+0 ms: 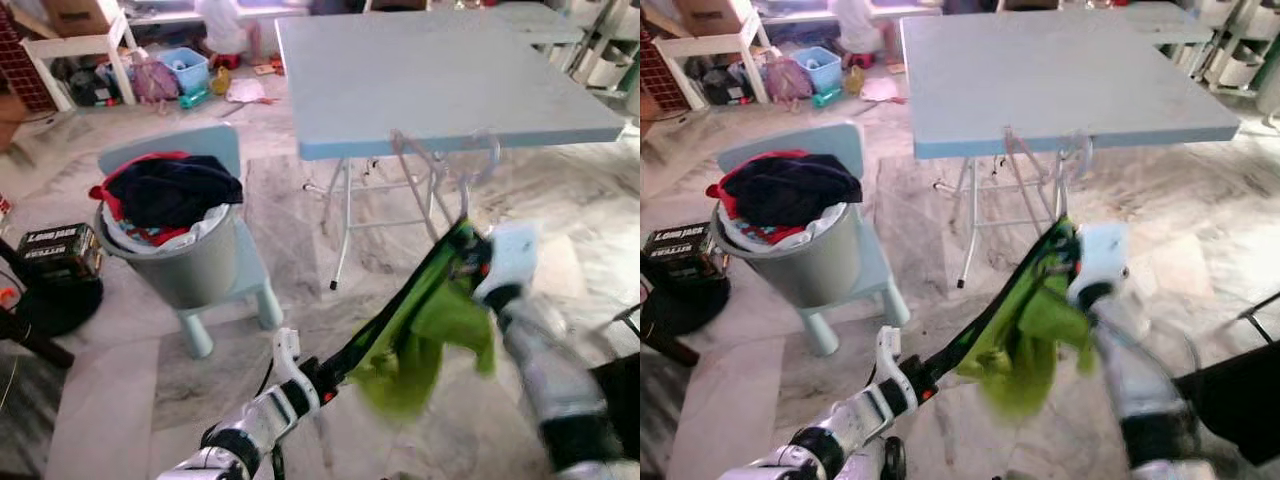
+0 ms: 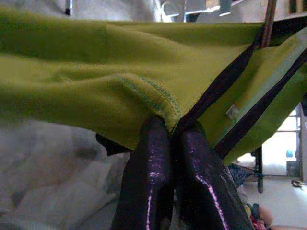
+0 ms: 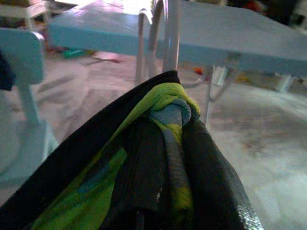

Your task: Hang hanger

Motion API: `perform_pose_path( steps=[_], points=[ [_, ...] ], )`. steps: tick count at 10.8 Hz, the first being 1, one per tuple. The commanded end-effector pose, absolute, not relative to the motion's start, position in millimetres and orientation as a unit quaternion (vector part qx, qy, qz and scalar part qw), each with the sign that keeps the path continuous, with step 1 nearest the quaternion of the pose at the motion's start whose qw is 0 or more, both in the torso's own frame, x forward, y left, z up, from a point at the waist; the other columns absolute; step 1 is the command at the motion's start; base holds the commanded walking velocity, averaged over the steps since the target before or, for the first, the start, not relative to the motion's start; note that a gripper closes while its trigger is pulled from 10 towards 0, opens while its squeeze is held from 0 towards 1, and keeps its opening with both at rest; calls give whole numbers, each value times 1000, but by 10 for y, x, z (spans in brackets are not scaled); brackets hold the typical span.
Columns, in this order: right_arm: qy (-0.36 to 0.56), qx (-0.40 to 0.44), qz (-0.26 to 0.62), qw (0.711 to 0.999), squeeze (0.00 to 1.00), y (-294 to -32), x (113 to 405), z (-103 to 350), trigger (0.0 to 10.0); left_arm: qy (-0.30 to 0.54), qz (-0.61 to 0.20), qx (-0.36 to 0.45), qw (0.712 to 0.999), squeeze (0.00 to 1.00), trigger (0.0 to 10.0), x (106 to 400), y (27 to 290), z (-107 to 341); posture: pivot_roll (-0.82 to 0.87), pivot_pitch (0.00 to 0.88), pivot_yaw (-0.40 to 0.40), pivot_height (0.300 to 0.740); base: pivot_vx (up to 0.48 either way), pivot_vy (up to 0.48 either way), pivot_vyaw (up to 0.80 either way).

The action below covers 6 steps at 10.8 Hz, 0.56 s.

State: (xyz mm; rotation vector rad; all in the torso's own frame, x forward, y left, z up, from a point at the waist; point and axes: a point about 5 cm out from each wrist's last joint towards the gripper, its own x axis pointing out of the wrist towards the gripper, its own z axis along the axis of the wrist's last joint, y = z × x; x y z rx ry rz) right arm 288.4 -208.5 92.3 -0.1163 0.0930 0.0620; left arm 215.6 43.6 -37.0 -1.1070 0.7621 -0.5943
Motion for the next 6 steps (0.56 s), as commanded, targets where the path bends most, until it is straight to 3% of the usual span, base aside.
perform_pose_path(
  steps=[1, 2, 3, 5, 6],
  points=[
    [-2, -74, -24, 997, 0, -2231, 2933, 1090, 10000, 112, 5, -4, 994, 0, 10000, 2877, 2084, 357, -18, 0, 0, 740, 0, 0, 0],
    [15, -113, -52, 992, 0, -2162, 2918, 913, 10000, 172, -25, 10, 985, 27, 10000, 2786, 2045, 124, -22, 0, 0, 740, 0, 0, 0],
    [34, -131, -74, 988, 0, -2165, 2901, 795, 10000, 189, -26, 24, 981, 906, 10000, 2748, 2051, 44, -23, 0, 0, 740, 0, 0, 0],
    [76, -130, -89, 985, 0, -2130, 2816, 522, 10000, 184, -7, 23, 983, 820, 10000, 2779, 2071, 53, -23, 0, 0, 740, 0, 0, 0],
    [85, -119, -91, 985, 0, -2122, 2777, 462, 10000, 179, 5, 28, 983, 0, 10000, 2803, 2089, 81, -24, 0, 0, 740, 0, 0, 0]
  ],
)
